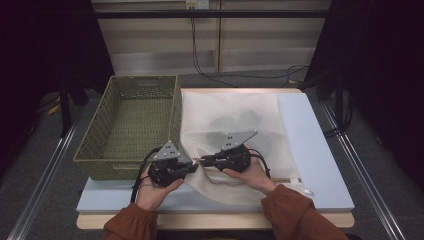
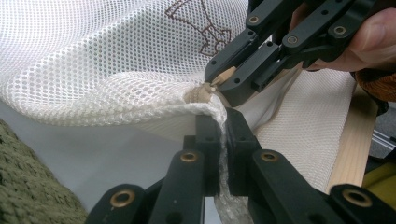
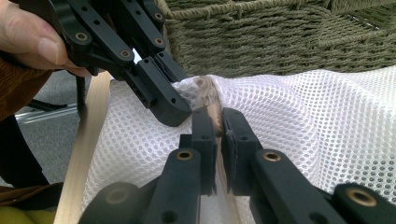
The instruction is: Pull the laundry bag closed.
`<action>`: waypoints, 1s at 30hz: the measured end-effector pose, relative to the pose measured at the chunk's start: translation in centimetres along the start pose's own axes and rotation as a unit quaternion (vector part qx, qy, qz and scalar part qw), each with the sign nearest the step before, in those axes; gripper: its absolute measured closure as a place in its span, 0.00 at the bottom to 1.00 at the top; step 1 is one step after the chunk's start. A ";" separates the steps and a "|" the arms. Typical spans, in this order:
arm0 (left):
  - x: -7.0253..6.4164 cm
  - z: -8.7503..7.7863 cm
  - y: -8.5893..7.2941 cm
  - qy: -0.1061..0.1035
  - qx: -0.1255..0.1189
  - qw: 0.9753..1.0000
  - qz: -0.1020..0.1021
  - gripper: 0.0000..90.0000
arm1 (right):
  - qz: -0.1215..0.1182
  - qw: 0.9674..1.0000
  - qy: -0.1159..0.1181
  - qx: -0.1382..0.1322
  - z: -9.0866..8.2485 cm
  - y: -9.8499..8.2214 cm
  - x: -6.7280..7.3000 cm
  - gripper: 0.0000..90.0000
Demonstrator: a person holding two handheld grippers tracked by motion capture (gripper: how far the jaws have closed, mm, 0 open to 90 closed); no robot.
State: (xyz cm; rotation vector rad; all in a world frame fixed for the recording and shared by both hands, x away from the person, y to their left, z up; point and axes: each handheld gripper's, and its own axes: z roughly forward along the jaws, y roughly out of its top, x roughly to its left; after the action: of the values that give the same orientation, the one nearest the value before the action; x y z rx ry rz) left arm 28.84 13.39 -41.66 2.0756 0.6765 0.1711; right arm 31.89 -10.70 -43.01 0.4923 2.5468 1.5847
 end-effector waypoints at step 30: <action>0.5 -1.2 0.4 0.006 -0.038 0.999 -0.032 0.69 | 0.000 1.000 -0.008 0.009 -0.2 0.0 0.2 0.98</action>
State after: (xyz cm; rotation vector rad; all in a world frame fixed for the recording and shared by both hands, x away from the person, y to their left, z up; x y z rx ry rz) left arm 28.96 14.31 -40.71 1.9787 0.7304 0.1703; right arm 31.63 -10.79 -42.90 0.5032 2.5528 1.5521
